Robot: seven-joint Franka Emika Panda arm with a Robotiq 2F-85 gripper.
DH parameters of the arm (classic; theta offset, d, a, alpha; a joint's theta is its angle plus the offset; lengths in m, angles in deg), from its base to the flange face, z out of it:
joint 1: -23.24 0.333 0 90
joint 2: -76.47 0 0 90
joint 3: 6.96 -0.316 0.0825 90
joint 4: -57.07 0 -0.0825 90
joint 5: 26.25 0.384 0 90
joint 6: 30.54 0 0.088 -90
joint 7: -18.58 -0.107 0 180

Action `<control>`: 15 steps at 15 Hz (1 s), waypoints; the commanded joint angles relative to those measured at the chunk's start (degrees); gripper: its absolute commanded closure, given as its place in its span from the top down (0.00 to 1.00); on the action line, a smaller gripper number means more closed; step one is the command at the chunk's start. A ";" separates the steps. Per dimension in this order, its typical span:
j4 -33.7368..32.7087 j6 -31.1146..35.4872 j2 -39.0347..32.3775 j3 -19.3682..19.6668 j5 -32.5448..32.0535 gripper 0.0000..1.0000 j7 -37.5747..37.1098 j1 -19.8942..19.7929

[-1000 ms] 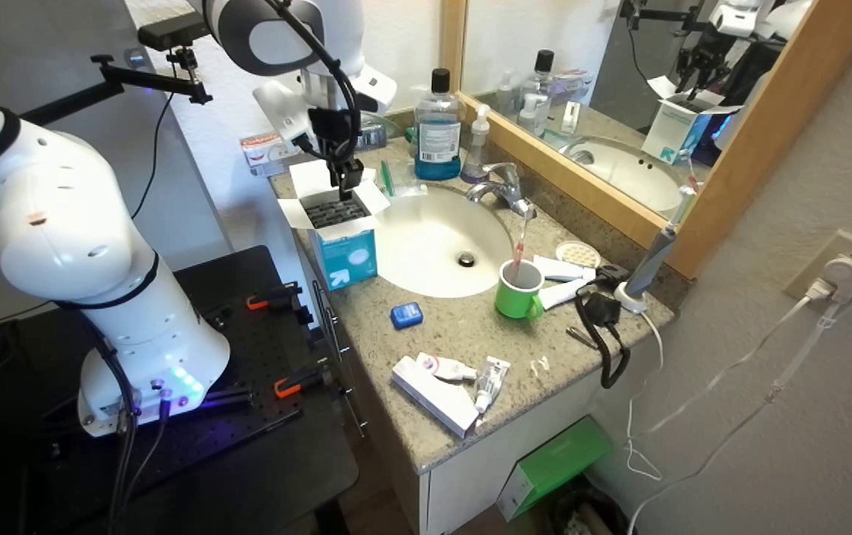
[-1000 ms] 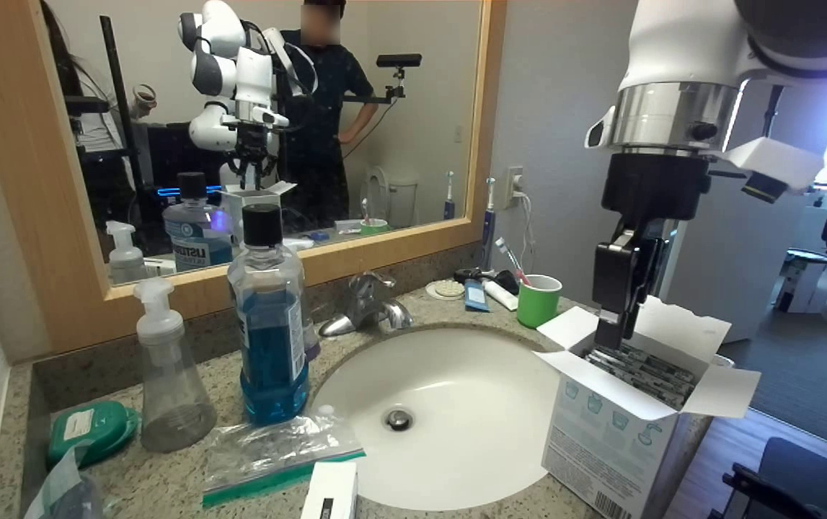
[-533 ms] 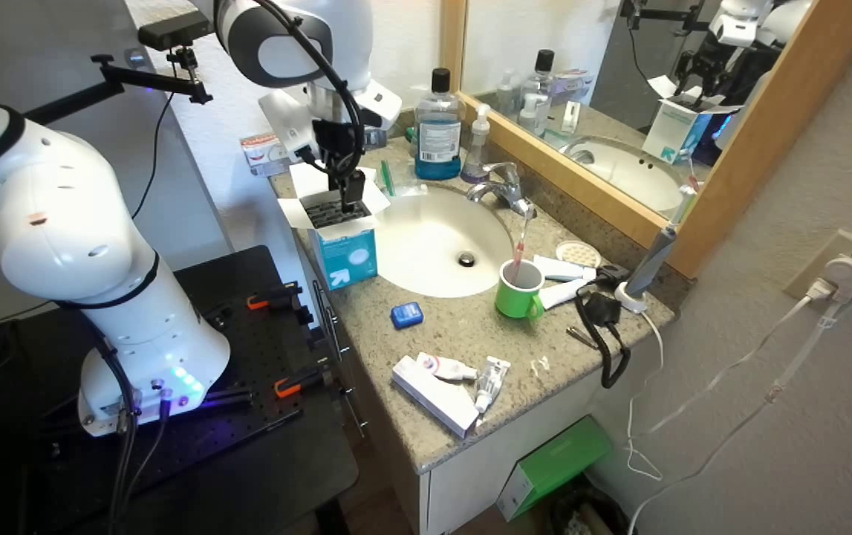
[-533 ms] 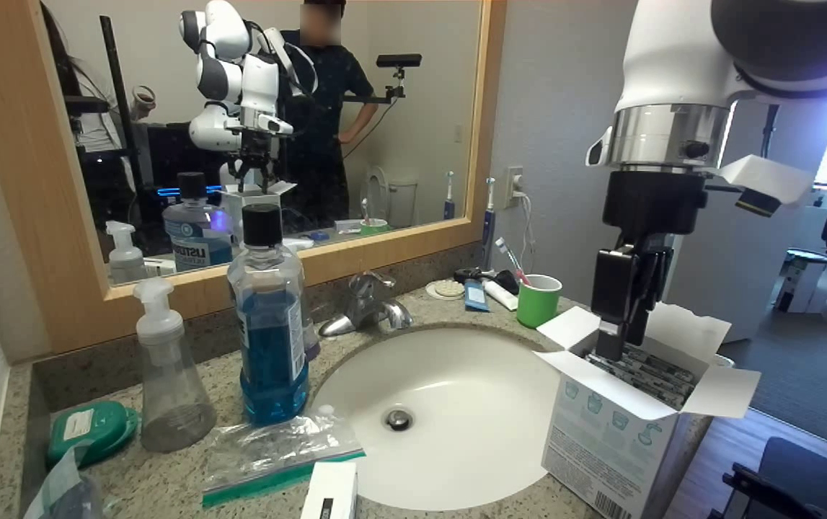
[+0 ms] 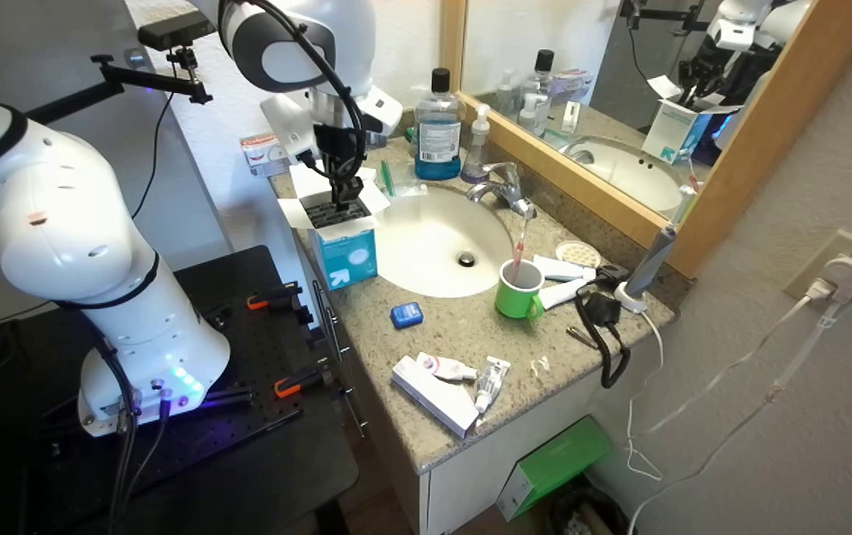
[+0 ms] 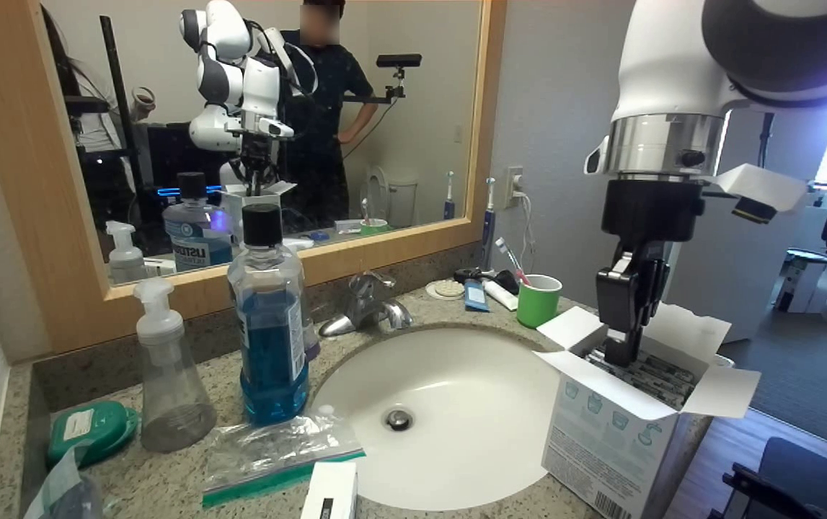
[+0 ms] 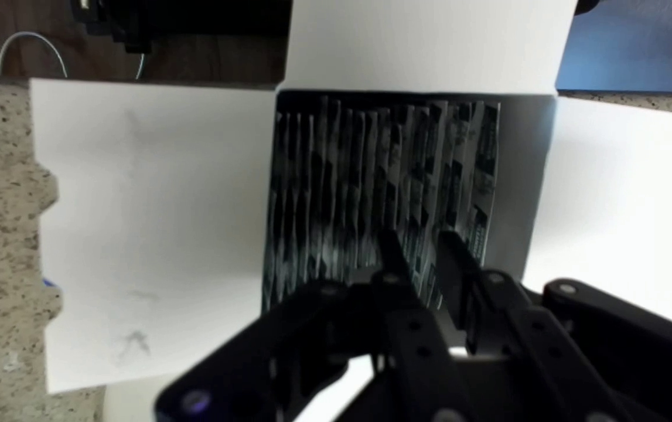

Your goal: Remove two things from the box and put them on the left of the sink

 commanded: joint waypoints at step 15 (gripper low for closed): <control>-0.32 6.71 -8.69 0.95 9.64 0.25 7.45 1.38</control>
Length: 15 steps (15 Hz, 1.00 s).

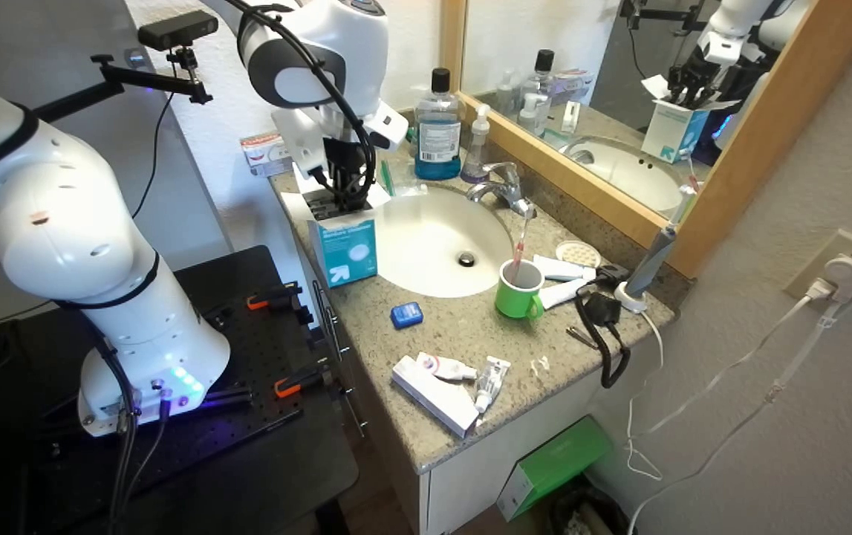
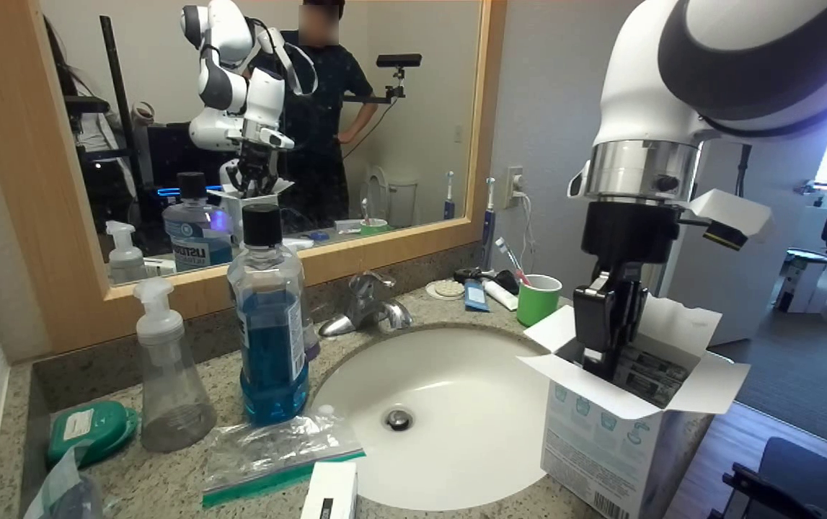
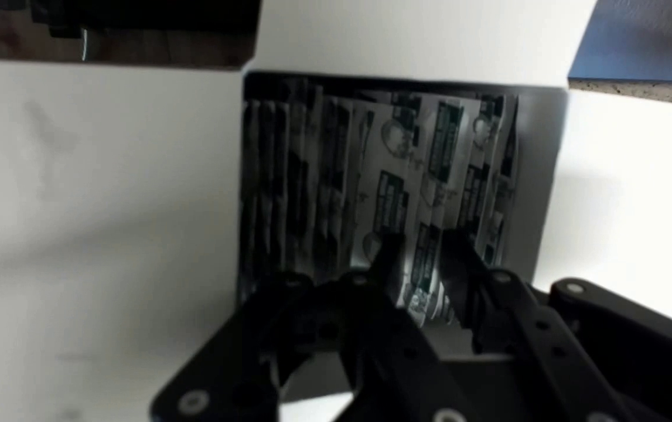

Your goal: Remove two things from the box and put them on the left of the sink

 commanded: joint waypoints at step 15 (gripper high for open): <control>1.46 -7.07 14.31 -2.70 -7.86 0.03 -7.50 -3.59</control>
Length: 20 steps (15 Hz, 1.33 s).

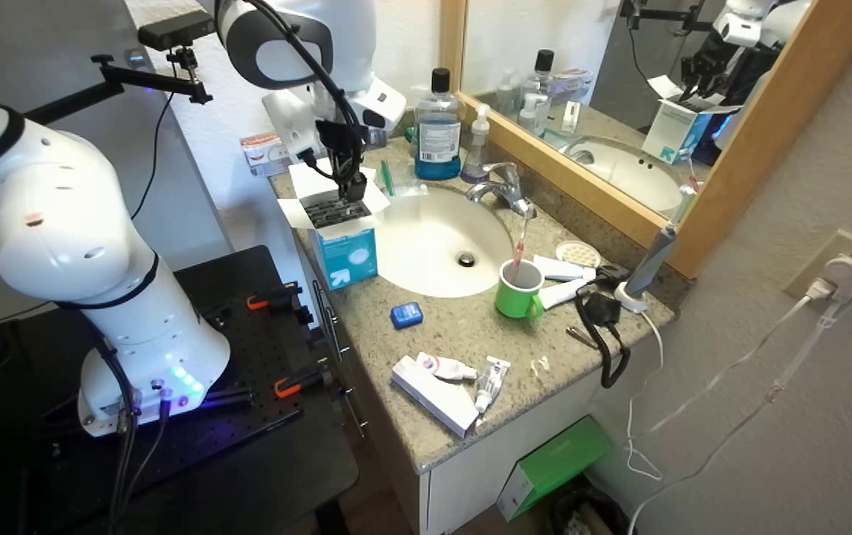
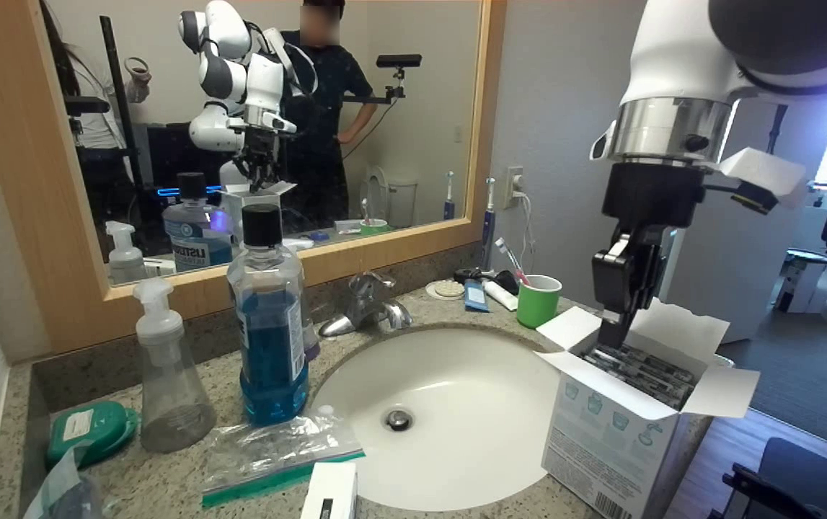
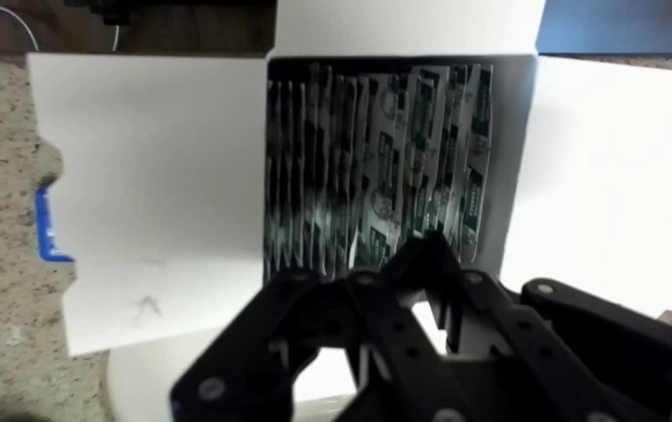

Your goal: Remove two things from the box and put them on the left of the sink

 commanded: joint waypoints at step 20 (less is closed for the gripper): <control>-4.02 -12.38 3.85 -5.75 -10.56 0.45 -9.53 -1.95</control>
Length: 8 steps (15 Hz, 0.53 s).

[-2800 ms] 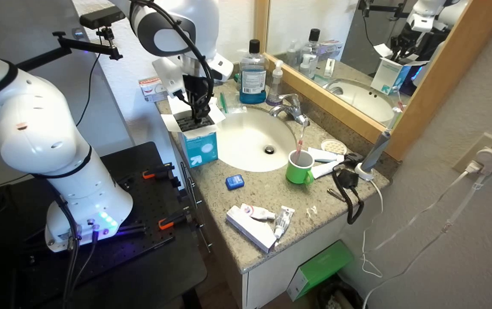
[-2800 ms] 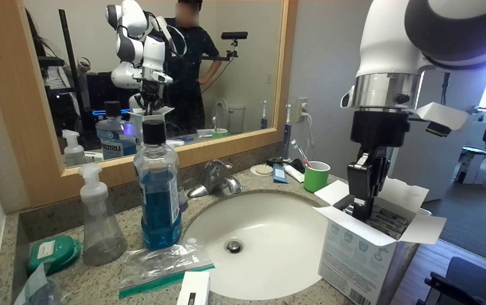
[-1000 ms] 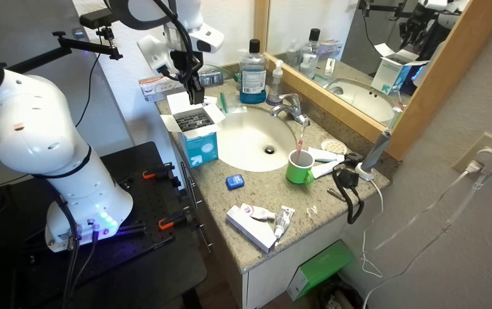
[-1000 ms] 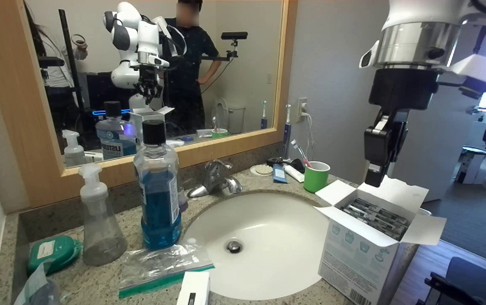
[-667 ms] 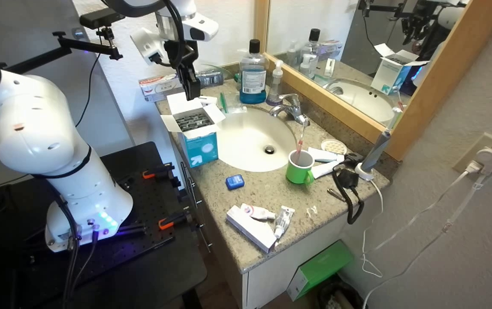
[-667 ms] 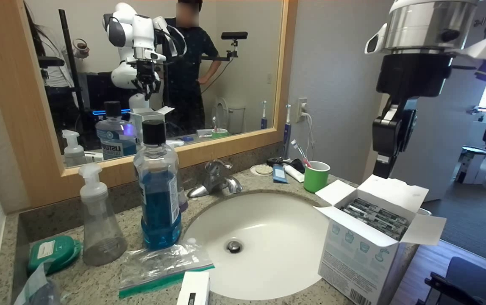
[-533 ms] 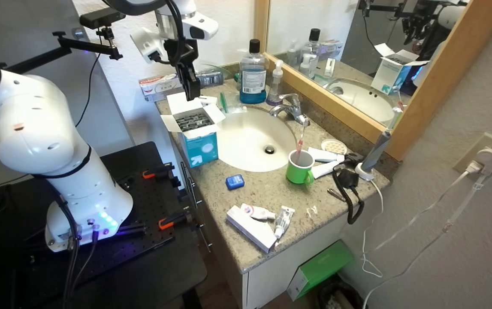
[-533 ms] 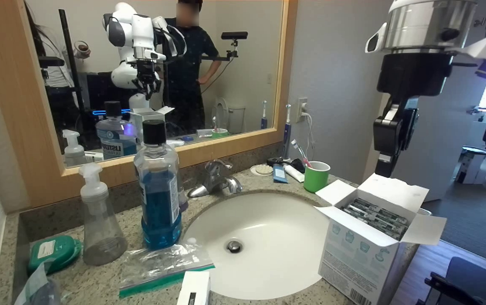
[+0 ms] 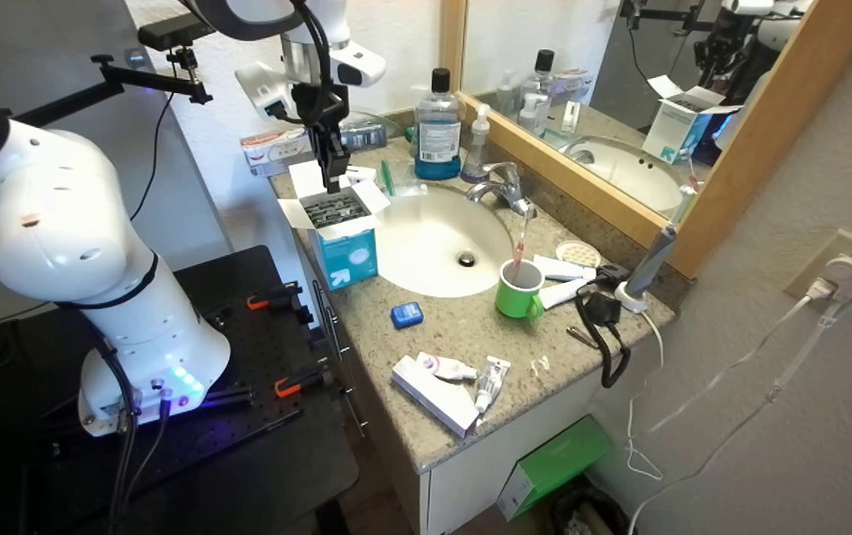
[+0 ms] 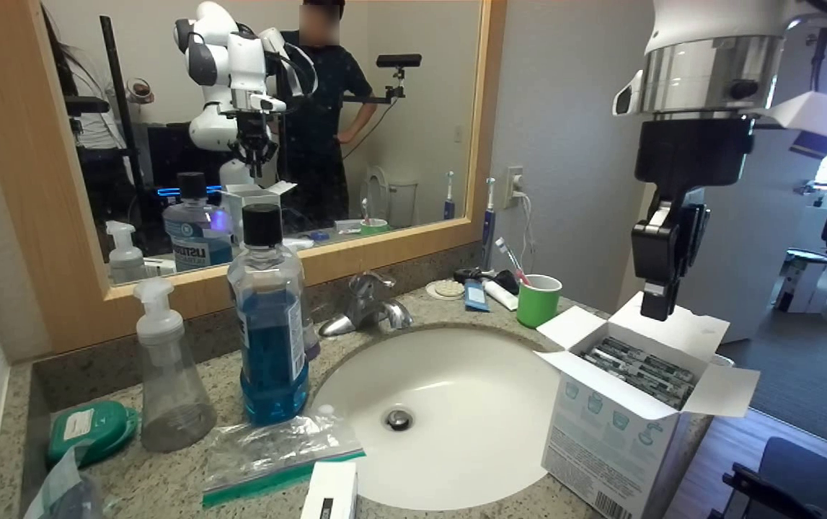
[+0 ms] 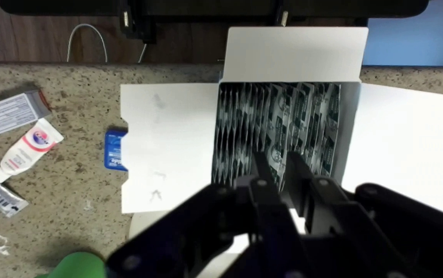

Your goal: Remove two things from the box and put them on the left of the sink

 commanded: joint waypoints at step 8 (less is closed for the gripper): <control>-2.90 -1.21 -5.85 -0.63 -0.90 1.00 -1.38 -0.49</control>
